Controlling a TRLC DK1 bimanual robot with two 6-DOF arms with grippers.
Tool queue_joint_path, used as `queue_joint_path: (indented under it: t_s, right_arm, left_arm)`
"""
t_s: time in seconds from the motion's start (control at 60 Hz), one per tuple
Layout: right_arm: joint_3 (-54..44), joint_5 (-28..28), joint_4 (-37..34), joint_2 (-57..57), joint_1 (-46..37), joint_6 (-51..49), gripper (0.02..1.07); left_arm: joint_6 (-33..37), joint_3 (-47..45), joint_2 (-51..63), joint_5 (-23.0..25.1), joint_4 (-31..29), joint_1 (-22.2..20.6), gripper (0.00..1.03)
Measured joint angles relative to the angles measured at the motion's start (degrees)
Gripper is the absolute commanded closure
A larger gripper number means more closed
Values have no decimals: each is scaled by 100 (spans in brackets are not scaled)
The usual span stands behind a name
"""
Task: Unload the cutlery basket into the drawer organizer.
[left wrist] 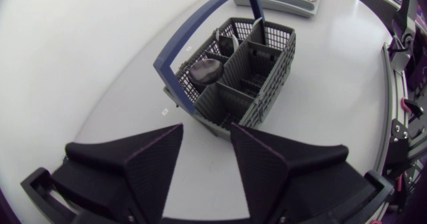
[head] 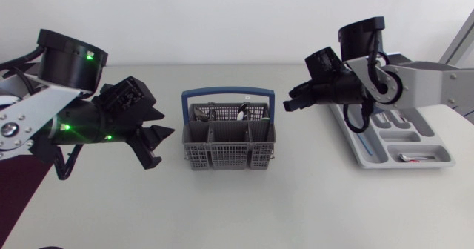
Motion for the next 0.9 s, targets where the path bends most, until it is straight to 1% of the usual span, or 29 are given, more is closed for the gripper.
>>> queue_joint_path:
  t_s: [0.15,0.283,0.417,0.55,0.683,0.8,0.9]
  right_arm:
    - [595,-457,-313,466,0,321,101]
    - [994,-887,-586,763,-2,549,101]
    - [1169,-1327,-822,870,-7,678,101]
    - [1176,-1749,-1027,872,-7,730,101]
    - [1143,-2020,-1141,826,-2,741,101]
    - [896,-2210,-1169,570,55,743,101]
    - [671,-2249,-1281,304,203,734,101]
  left_arm:
    - [0,-146,114,50,188,-24,100]
    - [0,-332,280,90,315,-219,100]
    - [0,-400,546,153,595,-354,100]
    - [0,-400,901,151,990,-352,100]
    - [0,-404,1202,151,1252,-332,100]
    - [4,-444,1276,153,1405,-201,100]
    - [42,-516,1318,153,1543,-26,100]
